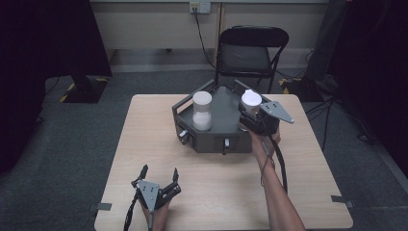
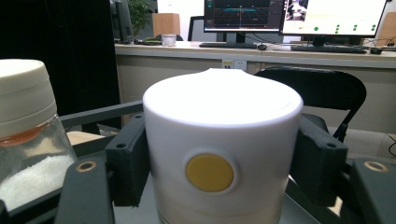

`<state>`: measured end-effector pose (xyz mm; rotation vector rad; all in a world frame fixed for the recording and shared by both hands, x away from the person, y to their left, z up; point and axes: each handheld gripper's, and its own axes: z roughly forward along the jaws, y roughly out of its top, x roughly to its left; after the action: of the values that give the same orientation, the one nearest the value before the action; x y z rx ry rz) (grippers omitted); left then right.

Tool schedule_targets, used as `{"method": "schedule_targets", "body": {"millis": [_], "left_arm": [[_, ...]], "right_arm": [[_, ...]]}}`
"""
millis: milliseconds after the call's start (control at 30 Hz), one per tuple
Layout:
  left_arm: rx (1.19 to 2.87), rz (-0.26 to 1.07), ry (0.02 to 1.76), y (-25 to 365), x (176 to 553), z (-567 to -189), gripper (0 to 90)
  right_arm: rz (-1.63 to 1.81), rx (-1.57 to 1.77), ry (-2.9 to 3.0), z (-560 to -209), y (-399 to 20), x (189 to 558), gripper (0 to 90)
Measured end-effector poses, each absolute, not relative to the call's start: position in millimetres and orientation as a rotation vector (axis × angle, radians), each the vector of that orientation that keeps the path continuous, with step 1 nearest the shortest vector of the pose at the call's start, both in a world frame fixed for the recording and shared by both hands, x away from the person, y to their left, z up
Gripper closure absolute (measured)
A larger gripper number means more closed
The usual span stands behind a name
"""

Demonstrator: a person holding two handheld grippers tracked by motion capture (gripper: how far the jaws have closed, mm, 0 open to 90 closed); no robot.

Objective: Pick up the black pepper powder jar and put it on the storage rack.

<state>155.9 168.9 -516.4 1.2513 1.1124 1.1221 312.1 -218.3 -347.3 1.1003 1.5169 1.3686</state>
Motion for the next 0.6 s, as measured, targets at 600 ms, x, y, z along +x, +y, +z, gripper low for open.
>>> {"method": "schedule_targets", "body": {"millis": [600], "left_arm": [[1.251, 1.122, 1.112, 168.9, 155.9, -516.4, 0.6]], "right_arm": [[1.356, 1.073, 1.527, -354.9, -218.1, 313.6, 30.2]]}}
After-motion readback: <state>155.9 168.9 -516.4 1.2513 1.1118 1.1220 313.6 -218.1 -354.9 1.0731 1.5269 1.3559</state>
